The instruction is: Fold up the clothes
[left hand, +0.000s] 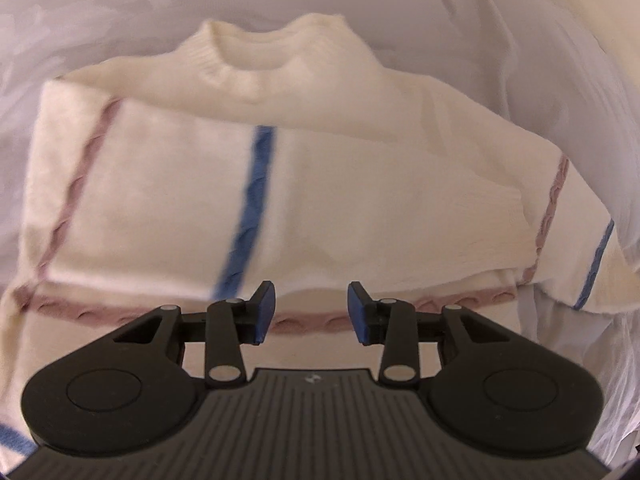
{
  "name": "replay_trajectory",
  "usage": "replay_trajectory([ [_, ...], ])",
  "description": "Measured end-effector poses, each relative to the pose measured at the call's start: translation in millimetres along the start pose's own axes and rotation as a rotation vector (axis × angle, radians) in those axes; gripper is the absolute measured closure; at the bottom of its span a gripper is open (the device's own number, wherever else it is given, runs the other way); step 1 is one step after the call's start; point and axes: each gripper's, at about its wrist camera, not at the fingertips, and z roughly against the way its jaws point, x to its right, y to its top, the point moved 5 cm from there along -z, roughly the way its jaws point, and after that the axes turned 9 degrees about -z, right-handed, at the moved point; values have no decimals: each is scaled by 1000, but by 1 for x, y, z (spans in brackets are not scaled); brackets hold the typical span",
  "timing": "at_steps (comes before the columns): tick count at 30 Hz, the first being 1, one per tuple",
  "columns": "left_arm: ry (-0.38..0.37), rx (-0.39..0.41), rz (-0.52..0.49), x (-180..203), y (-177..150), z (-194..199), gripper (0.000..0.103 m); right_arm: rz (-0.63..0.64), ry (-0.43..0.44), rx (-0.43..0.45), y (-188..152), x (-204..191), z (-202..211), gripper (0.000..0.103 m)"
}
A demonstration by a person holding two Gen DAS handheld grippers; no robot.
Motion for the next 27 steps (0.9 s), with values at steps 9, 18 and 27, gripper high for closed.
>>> replay_trajectory([
  [9, 21, 35, 128, -73, -33, 51, 69, 733, 388, -332, -221, -201, 72, 89],
  [18, -99, 4, 208, -103, -57, 58, 65, 794, 98, -696, -345, -116, 91, 57],
  [27, -281, -60, 241, -40, -39, -26, 49, 569, -148, -600, -276, -36, 73, 51],
])
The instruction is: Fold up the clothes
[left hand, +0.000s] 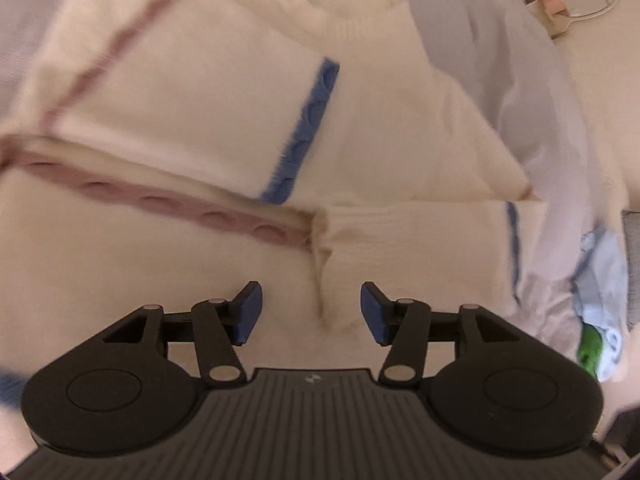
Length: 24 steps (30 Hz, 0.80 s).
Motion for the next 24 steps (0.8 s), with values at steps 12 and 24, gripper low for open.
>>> replay_trajectory([
  [12, -33, 317, -317, 54, 52, 90, 101, -27, -80, 5, -20, 31, 4, 45],
  [24, 304, 214, -323, -79, 56, 90, 101, 88, -107, 41, -5, 5, -2, 45],
])
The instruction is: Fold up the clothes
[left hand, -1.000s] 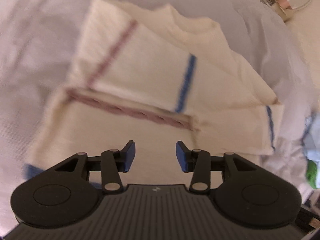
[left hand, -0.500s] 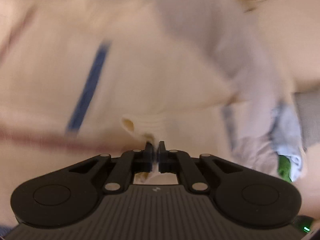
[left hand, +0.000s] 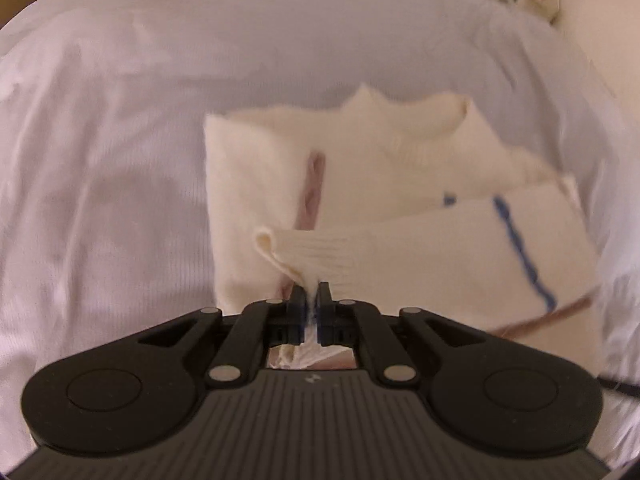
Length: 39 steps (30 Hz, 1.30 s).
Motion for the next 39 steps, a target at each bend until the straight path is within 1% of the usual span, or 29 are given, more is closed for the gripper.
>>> replay_trajectory([
  [1, 14, 20, -16, 3, -2, 3, 101, 8, -2, 7, 2, -2, 1, 45],
  [4, 31, 118, -15, 6, 3, 20, 101, 37, -13, 17, 8, -9, 3, 45],
  [6, 55, 149, -37, 7, 10, 21, 100, 46, -23, 12, 8, -11, -3, 45],
  [7, 71, 138, -58, 6, 10, 16, 100, 51, -27, 9, 9, -13, -6, 45],
  [9, 87, 62, -78, 2, 2, -5, 99, 56, -36, -4, 8, -15, -12, 45],
  [11, 99, -6, -94, -2, -7, -23, 94, 63, -43, -20, 5, -18, -17, 45],
  [13, 111, -7, -101, -5, -7, -24, 85, 72, -48, -20, 4, -21, -16, 44],
  [15, 136, 12, -79, -10, -4, -16, 78, 78, -48, -13, 4, -22, -13, 44],
  [17, 153, 42, -22, -19, 0, -2, 80, 61, -31, 6, 8, -24, -7, 44],
  [18, 125, 62, 37, -24, 2, 6, 84, 52, -20, 20, 11, -25, -4, 44],
  [19, 86, 85, 104, -30, 4, 14, 84, 49, -6, 43, 15, -28, -1, 44],
  [20, 43, 102, 151, -32, 6, 21, 85, 55, 14, 70, 19, -33, 2, 45],
  [21, 3, 114, 165, -30, 7, 24, 86, 74, 40, 96, 24, -41, 4, 45],
  [22, -15, 118, 133, -23, 9, 24, 86, 93, 65, 121, 28, -49, 6, 48],
  [23, -23, 120, 82, -13, 11, 23, 86, 118, 81, 137, 33, -58, 4, 55],
  [24, -22, 114, 29, -4, 11, 18, 86, 144, 97, 153, 37, -67, 2, 58],
  [25, -20, 97, -19, 3, 10, 9, 86, 173, 115, 179, 43, -78, -1, 60],
  [28, 5, 37, -47, 3, 1, -20, 86, 242, 132, 238, 57, -100, -10, 59],
  [30, 11, 26, -45, -4, -2, -26, 86, 308, 120, 237, 63, -109, -27, 53],
  [31, 13, 24, -43, -8, -3, -29, 86, 350, 97, 221, 63, -110, -39, 54],
  [32, 15, 21, -41, -12, -4, -31, 86, 398, 52, 194, 62, -108, -52, 64],
  [33, 20, 21, -37, -16, -5, -30, 86, 445, 9, 168, 60, -106, -64, 69],
  [34, 26, 23, -33, -21, -6, -27, 86, 471, -8, 161, 59, -104, -67, 71],
  [35, 34, 21, -32, -24, -7, -24, 86, 467, -10, 168, 60, -103, -62, 71],
  [36, 36, 21, -29, -26, -8, -19, 87, 442, -26, 178, 61, -101, -54, 68],
  [37, 25, 28, -21, -28, -10, -12, 86, 417, -40, 189, 62, -100, -45, 61],
  [39, -6, 40, -22, -26, -12, -4, 86, 371, -17, 219, 59, -97, -27, 58],
])
